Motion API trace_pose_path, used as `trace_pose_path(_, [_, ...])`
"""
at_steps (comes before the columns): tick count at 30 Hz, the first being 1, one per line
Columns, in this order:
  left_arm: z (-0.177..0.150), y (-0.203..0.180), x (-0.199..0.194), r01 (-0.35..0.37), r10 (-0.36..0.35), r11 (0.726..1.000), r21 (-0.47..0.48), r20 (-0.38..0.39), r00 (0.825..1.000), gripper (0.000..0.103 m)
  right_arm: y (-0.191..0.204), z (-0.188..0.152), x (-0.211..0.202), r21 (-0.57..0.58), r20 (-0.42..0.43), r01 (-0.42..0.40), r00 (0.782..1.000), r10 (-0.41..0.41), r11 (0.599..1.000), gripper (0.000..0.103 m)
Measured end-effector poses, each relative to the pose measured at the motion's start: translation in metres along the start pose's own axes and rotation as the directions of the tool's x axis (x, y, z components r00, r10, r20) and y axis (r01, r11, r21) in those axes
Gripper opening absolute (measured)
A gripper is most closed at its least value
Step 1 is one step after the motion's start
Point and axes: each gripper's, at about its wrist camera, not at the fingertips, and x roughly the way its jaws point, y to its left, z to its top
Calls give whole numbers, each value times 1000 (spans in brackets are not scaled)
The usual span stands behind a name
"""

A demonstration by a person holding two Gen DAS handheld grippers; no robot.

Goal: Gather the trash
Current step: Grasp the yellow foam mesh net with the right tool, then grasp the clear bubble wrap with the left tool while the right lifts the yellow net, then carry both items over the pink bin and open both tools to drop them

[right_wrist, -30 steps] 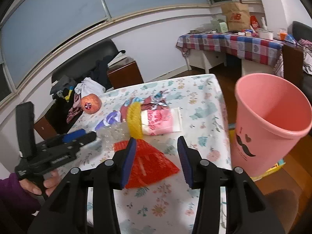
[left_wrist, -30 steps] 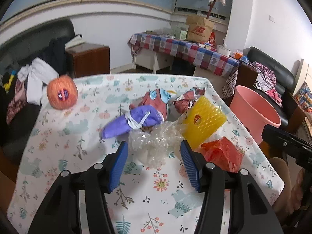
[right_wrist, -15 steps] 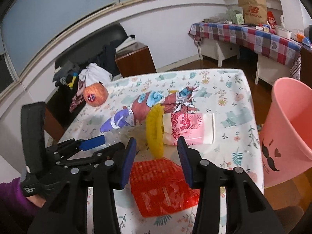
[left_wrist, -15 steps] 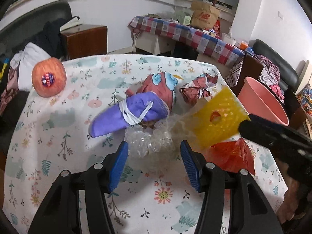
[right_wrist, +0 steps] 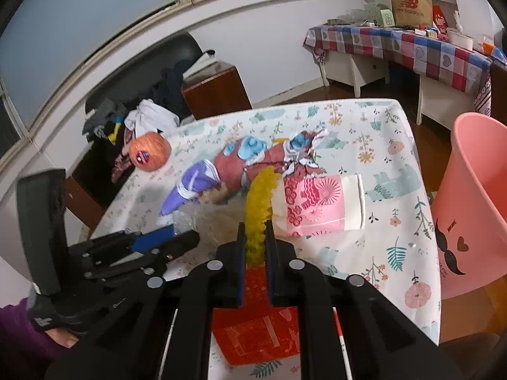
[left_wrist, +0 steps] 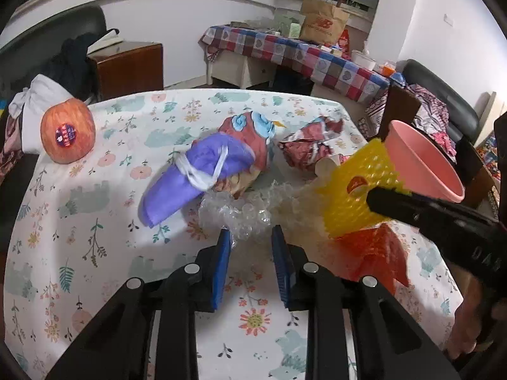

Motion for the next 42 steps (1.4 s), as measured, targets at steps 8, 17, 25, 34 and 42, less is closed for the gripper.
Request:
trace_pose_path(8, [6, -8, -26, 25, -25, 1000, 9, 86, 996, 24, -23, 19, -82, 34, 273, -22, 962, 12, 999, 10])
trace_pose_path(17, [17, -20, -43, 49, -53, 998, 27, 140, 989, 24, -49, 35, -195, 133, 596, 234, 757, -266, 963, 10])
trace_pose_path(25, [24, -34, -51, 85, -93, 995, 51, 172, 981, 24, -60, 28, -236, 218, 625, 347, 669, -404, 912, 10])
trace_pose_path(34, [37, -60, -64, 137, -158, 985, 106, 219, 963, 24, -65, 8, -270, 260, 633, 407, 613, -473, 876, 10])
trace_pose_path(42, [40, -78, -77, 155, -192, 975, 157, 256, 947, 24, -71, -4, -282, 289, 630, 415, 596, -498, 863, 10])
